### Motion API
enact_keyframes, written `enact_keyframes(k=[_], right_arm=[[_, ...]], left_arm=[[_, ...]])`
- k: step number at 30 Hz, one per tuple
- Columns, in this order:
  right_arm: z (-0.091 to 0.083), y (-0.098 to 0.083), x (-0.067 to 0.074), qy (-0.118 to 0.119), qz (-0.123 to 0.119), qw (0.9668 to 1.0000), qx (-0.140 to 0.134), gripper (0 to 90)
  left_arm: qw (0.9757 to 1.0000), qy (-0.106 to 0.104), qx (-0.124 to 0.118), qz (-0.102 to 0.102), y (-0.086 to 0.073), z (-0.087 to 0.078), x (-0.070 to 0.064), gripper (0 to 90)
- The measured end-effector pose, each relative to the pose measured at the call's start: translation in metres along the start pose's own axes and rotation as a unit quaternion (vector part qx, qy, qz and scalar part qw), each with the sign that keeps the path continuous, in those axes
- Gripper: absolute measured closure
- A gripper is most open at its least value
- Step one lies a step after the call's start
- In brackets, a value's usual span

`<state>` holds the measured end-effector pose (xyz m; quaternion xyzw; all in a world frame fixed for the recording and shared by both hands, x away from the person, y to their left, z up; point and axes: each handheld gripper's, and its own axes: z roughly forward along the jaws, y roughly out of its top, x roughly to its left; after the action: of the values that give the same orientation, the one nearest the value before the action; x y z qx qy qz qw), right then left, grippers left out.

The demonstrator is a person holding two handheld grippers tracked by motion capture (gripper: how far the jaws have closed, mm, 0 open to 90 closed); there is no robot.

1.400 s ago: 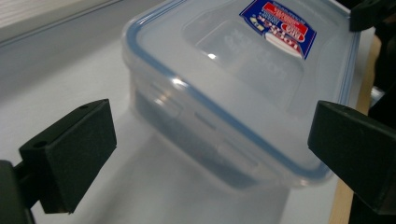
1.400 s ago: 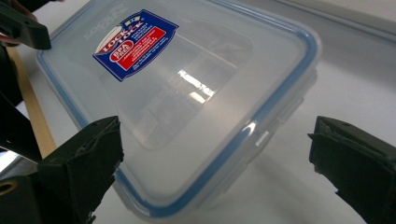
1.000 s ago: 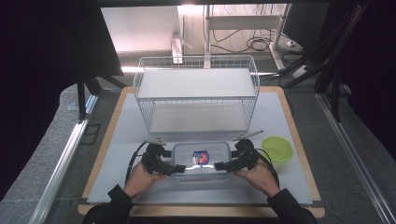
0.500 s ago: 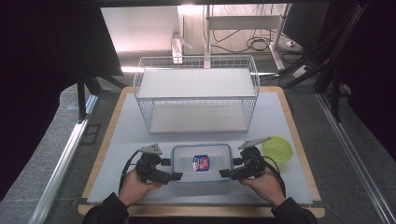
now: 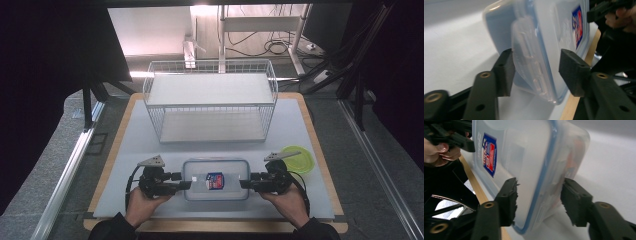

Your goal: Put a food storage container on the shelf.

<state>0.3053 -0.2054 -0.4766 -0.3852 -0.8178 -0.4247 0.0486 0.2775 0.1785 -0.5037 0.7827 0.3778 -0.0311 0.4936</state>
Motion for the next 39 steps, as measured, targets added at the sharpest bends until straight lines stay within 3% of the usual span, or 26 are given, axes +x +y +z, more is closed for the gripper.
enact_keyframes(k=[3,8,12,24,39], right_arm=[[0.000,0.001,0.002,-0.005,-0.004,0.9999,-0.009,50.5],[0.000,0.002,0.001,-0.005,-0.002,0.9998,-0.022,51.4],[-0.002,0.004,0.002,-0.012,-0.012,0.9995,-0.027,51.4],[-0.008,0.014,0.006,0.000,-0.021,0.9986,-0.048,53.7],[-0.016,0.031,0.007,-0.002,-0.028,0.9971,-0.071,53.0]], left_arm=[[1.0000,0.000,-0.004,-0.009,0.001,0.000,0.003,49.5],[0.9999,0.013,-0.008,-0.003,0.003,0.001,0.001,49.7],[0.9999,0.011,-0.010,-0.002,0.004,0.002,0.002,50.3],[0.9992,0.012,-0.038,0.002,0.015,-0.010,0.003,50.1],[0.9980,0.031,-0.049,0.024,0.040,-0.021,-0.002,49.9]])
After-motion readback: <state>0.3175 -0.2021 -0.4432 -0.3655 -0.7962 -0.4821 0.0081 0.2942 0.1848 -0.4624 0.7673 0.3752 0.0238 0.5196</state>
